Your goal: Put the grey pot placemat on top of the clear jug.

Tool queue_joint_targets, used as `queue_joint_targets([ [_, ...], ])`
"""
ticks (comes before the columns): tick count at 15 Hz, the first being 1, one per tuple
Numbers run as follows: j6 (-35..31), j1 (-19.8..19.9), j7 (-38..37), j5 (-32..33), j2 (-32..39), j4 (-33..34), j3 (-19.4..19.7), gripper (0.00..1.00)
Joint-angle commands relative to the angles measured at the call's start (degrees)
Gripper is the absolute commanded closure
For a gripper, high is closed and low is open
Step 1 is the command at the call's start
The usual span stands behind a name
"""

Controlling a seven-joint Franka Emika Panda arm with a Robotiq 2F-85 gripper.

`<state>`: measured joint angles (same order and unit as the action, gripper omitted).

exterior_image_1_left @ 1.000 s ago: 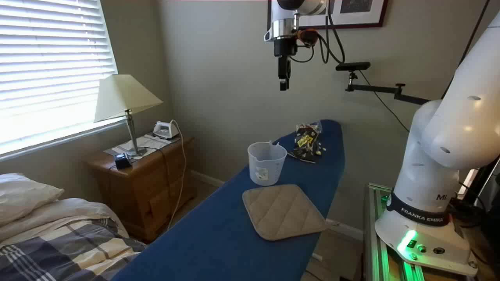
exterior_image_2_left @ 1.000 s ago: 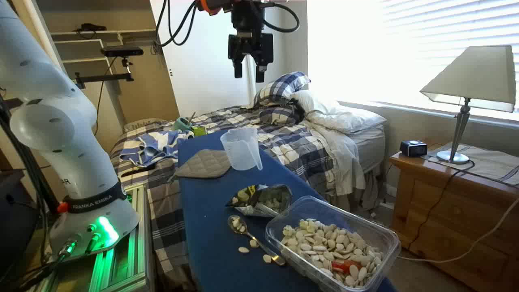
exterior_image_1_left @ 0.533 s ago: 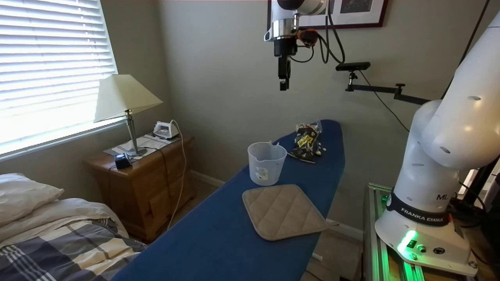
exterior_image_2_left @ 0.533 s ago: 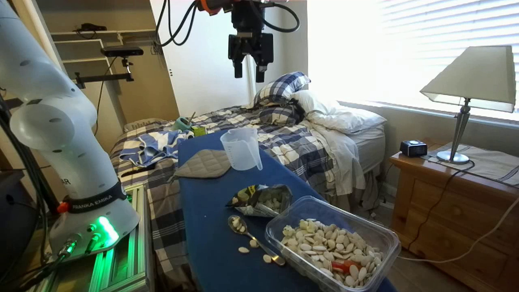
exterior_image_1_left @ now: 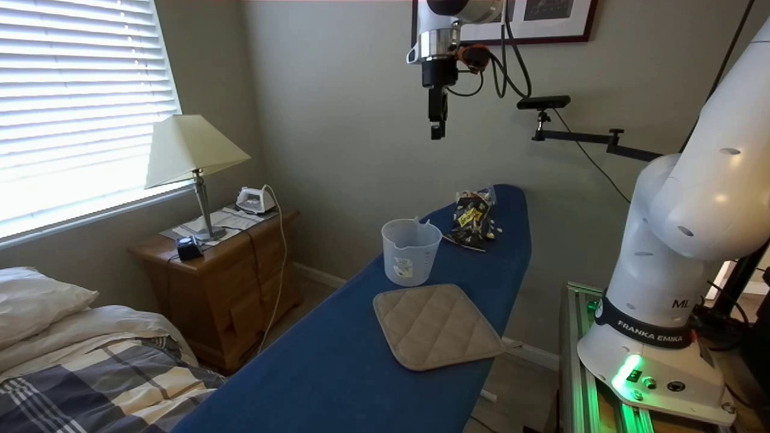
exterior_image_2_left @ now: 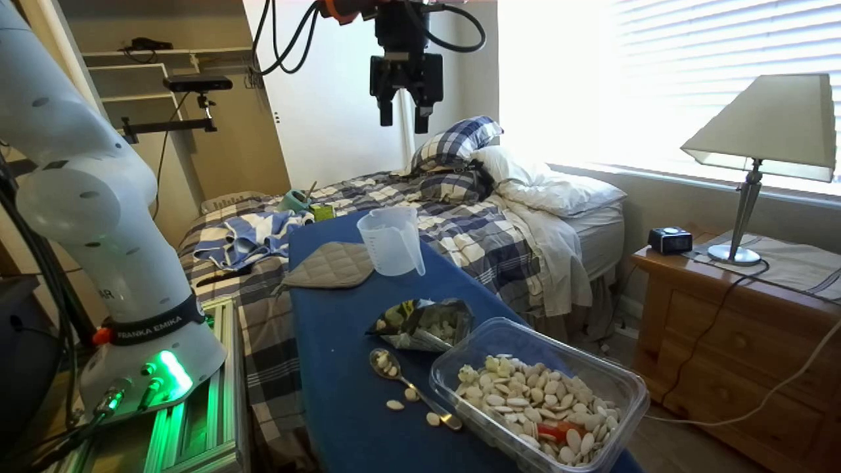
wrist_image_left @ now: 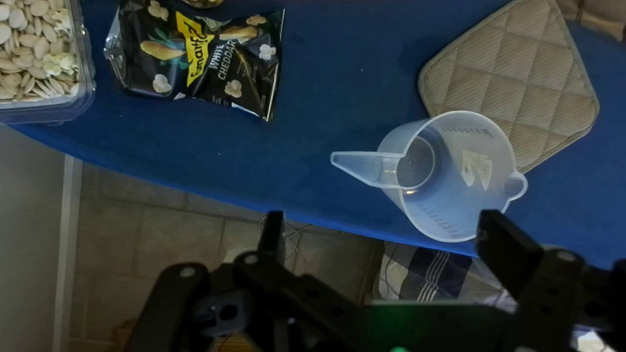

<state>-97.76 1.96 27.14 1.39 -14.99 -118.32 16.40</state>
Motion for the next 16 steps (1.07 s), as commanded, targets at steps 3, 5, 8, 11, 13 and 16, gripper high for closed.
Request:
queue_joint_targets([
  [3,0.17,1.65,0.36,-0.39,0.19,0.17,-1.45,0.00],
  [5,-0.54,1.45,-0.25,-0.10,-0.20,-0.74,-2.12,0.00],
  [8,-2.93,0.21,-2.92,-0.01,-2.20,-6.53,-5.49,0.00],
  [11,-5.54,-1.16,-5.96,0.18,-3.41,-12.28,-9.54,0.00],
  [13,-7.64,-2.38,-8.57,-0.37,-3.59,-15.27,-12.22,0.00],
  [16,-8.33,-4.50,-15.66,-0.78,-4.34,-17.29,-16.57,0.00],
])
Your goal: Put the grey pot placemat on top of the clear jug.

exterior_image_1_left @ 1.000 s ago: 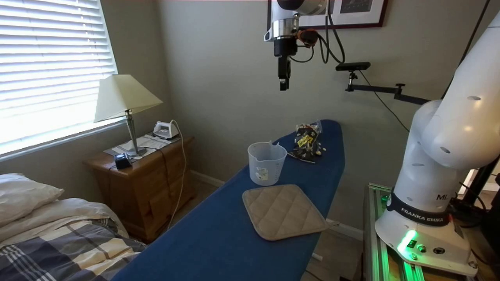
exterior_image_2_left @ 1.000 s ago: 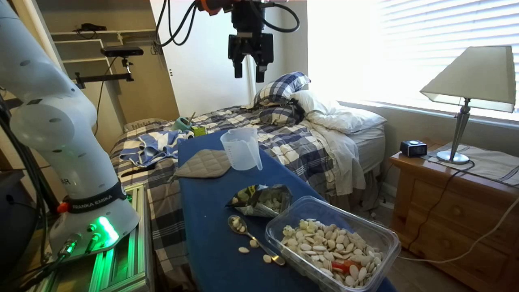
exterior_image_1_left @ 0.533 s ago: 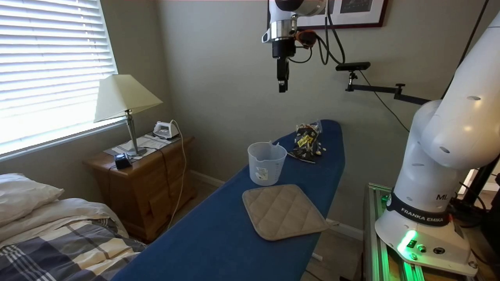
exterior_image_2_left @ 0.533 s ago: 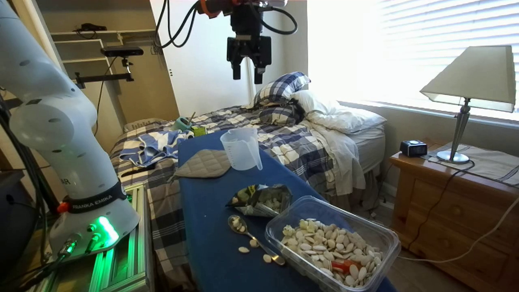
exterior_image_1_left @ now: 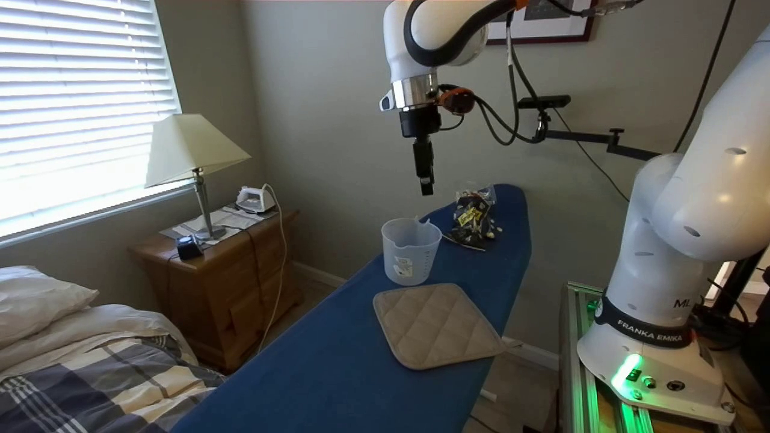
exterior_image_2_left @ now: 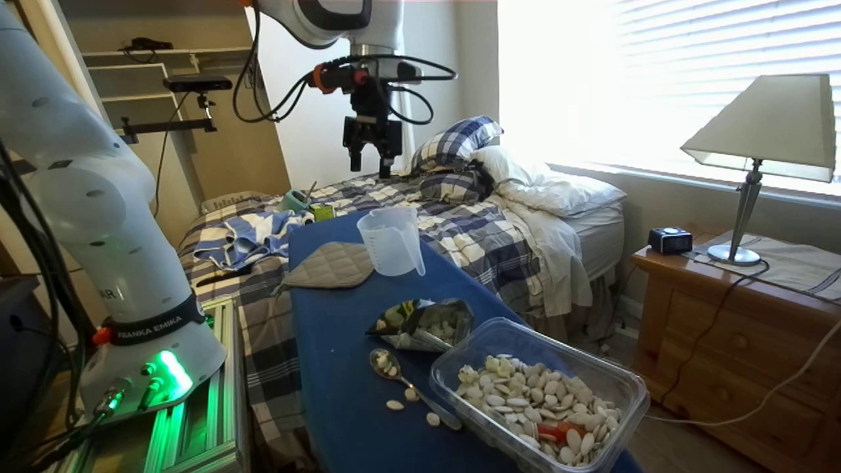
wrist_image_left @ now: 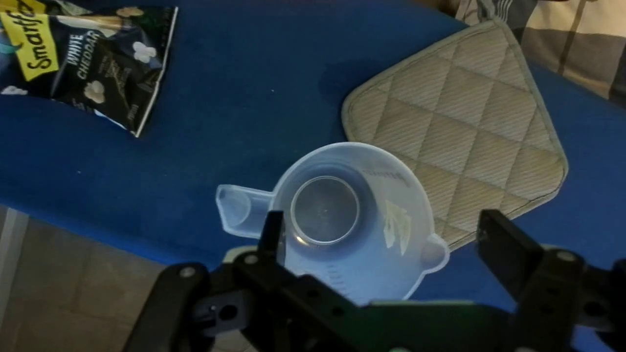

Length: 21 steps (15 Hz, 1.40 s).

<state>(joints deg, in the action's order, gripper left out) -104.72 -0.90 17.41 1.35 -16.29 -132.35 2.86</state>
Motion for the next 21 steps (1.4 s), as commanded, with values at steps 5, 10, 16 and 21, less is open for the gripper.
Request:
queue_joint_targets([
  [5,0.46,-4.00,-9.42,-0.23,-1.71,-2.76,-6.43,0.00],
  [10,1.41,-5.21,-9.38,-0.75,-2.27,-3.07,-7.17,0.00],
  [16,-2.91,-10.15,-17.48,-2.33,-2.35,-12.12,-14.12,0.00],
  [21,-14.71,-13.09,-26.12,1.90,-0.22,-16.98,-20.31,0.00],
])
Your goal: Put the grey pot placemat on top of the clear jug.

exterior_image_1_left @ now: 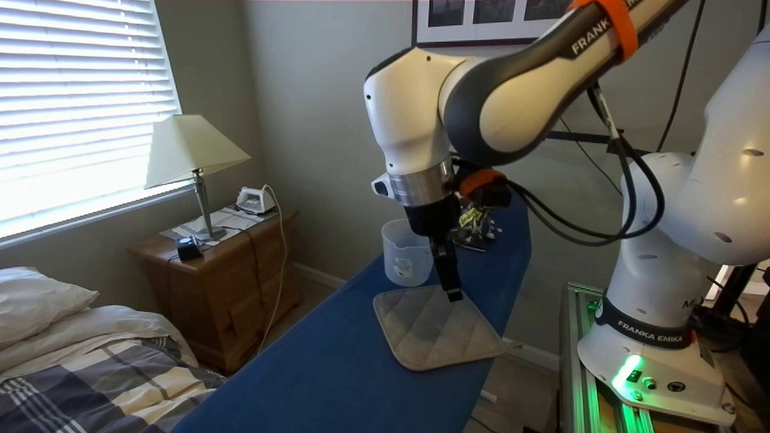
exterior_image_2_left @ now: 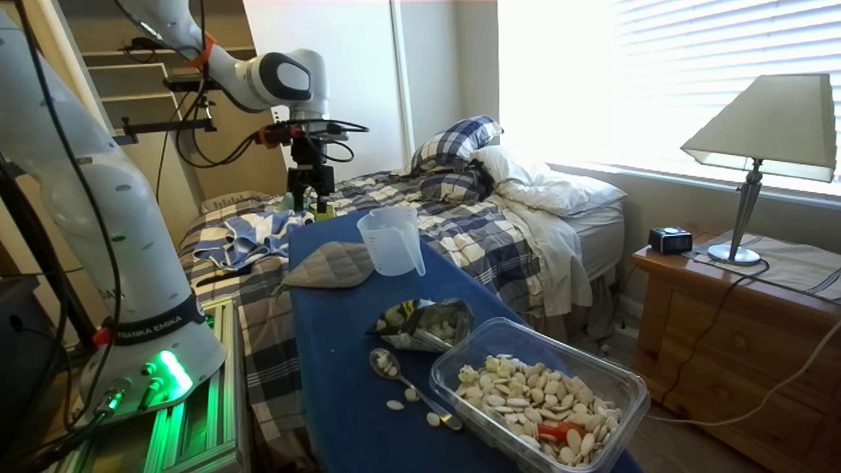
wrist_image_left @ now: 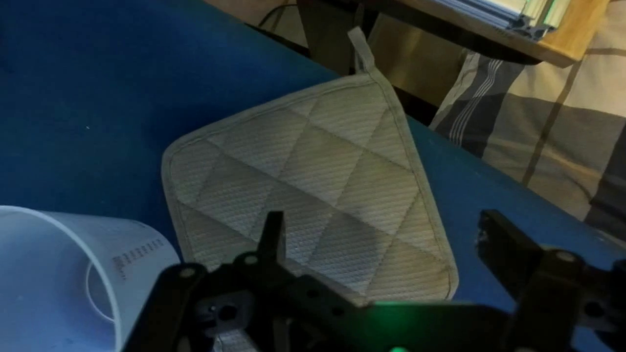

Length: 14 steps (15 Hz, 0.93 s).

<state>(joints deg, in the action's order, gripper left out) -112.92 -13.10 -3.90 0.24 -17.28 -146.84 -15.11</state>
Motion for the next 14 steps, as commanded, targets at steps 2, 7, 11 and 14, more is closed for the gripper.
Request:
queue_joint_targets([
  [2,-11.80,-0.30,-9.47,8.49,2.24,-3.65,-4.61,0.00],
  [7,-15.11,-0.50,-13.92,14.49,3.96,-4.22,-4.92,0.00],
  [11,-15.90,-0.28,-14.63,15.48,5.08,-4.29,-4.91,0.00],
  [14,-17.58,-0.50,-16.06,15.45,7.26,-4.09,-5.40,0.00],
])
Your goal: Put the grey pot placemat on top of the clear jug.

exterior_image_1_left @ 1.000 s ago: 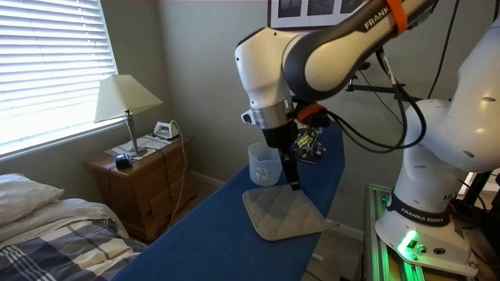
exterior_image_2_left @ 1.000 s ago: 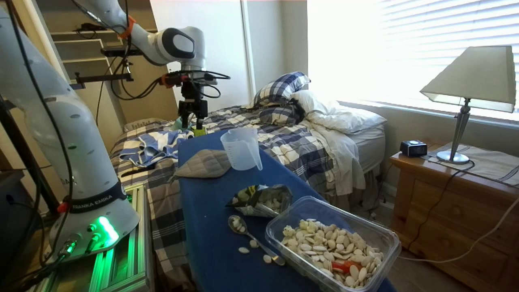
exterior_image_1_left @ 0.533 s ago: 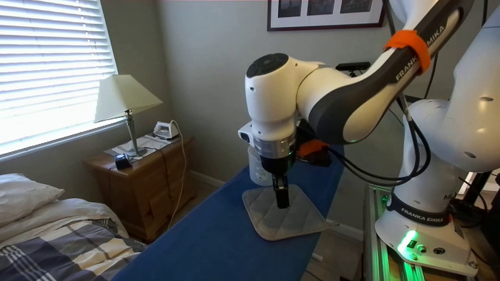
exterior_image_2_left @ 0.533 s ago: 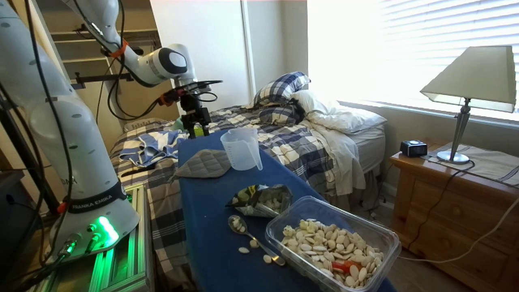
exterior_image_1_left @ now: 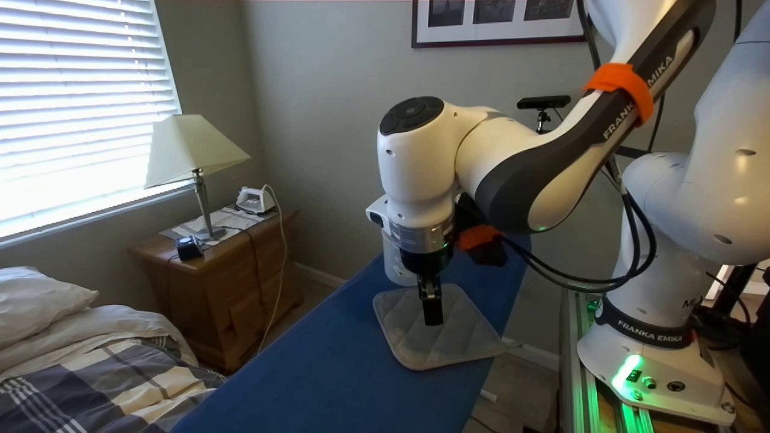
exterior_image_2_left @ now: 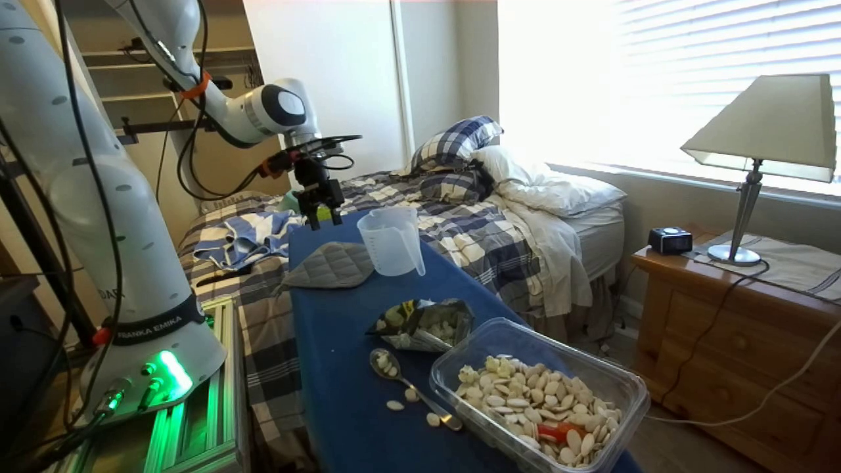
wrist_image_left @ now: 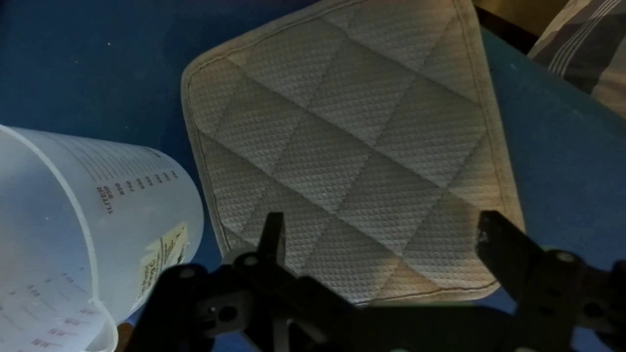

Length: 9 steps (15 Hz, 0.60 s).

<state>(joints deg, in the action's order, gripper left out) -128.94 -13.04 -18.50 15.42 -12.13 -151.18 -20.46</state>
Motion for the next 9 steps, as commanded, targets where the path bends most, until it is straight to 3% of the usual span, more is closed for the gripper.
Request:
queue_joint_targets([
  [1,-1.98,-0.77,-1.69,0.13,2.78,0.43,-0.19,0.00],
  [9,-6.52,-1.88,-7.82,3.11,9.02,1.77,-1.14,0.00],
])
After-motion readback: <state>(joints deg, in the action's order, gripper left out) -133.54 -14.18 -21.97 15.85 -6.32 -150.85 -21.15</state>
